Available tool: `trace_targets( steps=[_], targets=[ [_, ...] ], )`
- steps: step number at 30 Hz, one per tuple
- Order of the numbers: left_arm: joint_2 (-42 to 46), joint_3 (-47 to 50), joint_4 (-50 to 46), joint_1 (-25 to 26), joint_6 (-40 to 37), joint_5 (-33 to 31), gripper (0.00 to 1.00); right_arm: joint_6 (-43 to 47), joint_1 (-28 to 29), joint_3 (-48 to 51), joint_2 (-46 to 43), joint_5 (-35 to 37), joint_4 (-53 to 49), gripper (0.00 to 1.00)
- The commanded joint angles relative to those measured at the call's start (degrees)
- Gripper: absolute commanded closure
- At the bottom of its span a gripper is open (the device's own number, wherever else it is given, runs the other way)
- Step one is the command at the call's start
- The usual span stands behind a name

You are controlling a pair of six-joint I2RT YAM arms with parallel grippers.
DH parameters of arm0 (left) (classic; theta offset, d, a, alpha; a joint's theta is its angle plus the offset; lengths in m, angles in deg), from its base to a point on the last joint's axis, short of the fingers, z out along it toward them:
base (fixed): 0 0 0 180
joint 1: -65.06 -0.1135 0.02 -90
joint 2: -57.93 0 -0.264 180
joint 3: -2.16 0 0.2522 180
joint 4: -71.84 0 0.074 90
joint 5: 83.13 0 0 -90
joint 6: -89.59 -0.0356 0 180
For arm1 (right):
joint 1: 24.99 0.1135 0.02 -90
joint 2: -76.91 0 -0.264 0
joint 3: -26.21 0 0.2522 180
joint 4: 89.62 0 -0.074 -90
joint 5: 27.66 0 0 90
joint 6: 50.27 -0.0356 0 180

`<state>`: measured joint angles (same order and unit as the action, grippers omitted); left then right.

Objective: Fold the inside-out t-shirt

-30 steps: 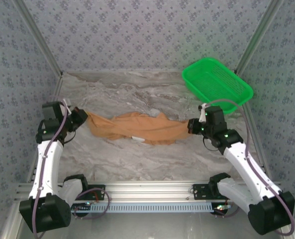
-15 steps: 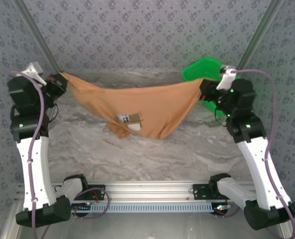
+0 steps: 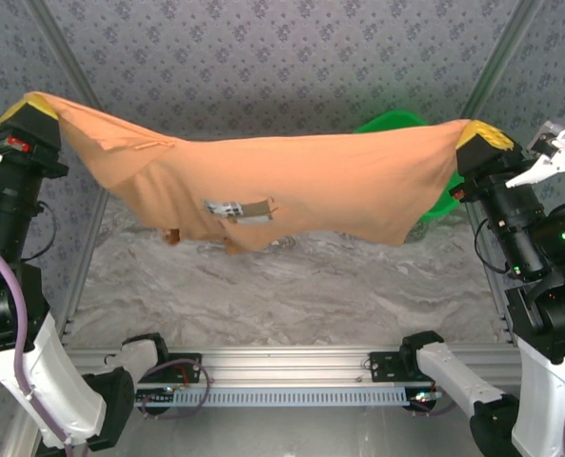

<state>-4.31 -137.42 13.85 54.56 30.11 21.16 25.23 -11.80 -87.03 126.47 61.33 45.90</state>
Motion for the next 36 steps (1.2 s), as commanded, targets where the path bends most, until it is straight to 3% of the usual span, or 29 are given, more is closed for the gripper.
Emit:
trace_targets(
  steps=[1,10,17,23,26,30,33,35,36],
  targets=[
    [-6.12,-5.21,-4.05,-0.40,-2.47,-3.56,1.00,2.68,-0.19,-1.97,2.39,3.18,-1.86,1.00],
    [-22.90,-14.12,-1.66,-0.42,-2.66,-5.23,1.00,3.95,-0.94,-5.78,19.11,5.09,8.63,1.00],
    [-42.67,-42.21,-0.20,-2.07,-0.59,-3.14,1.00,0.29,-1.19,-20.08,35.18,3.87,17.79,1.00],
    [-44.15,-41.44,14.69,-8.29,10.18,4.48,1.00,0.00,0.64,-35.48,43.48,1.28,16.73,1.00],
    [-43.22,-41.52,15.72,-10.92,14.07,7.69,1.00,1.61,2.24,-40.16,45.36,0.84,13.48,1.00],
    [-41.04,-39.88,6.86,-11.03,14.18,12.80,1.00,3.03,3.12,-35.26,43.21,-0.02,10.22,1.00],
    [-37.77,-34.33,-6.84,-10.05,10.83,17.22,1.00,2.30,3.34,-21.68,37.55,-1.16,8.20,1.00],
    [-31.87,-20.90,-12.64,-4.81,3.85,17.78,1.00,0.50,3.55,-7.63,31.69,-1.27,8.48,1.00],
    [-25.91,-7.22,-10.38,-1.00,0.98,17.57,1.00,-0.45,3.53,1.10,28.42,-1.13,8.50,1.00]
  ],
)
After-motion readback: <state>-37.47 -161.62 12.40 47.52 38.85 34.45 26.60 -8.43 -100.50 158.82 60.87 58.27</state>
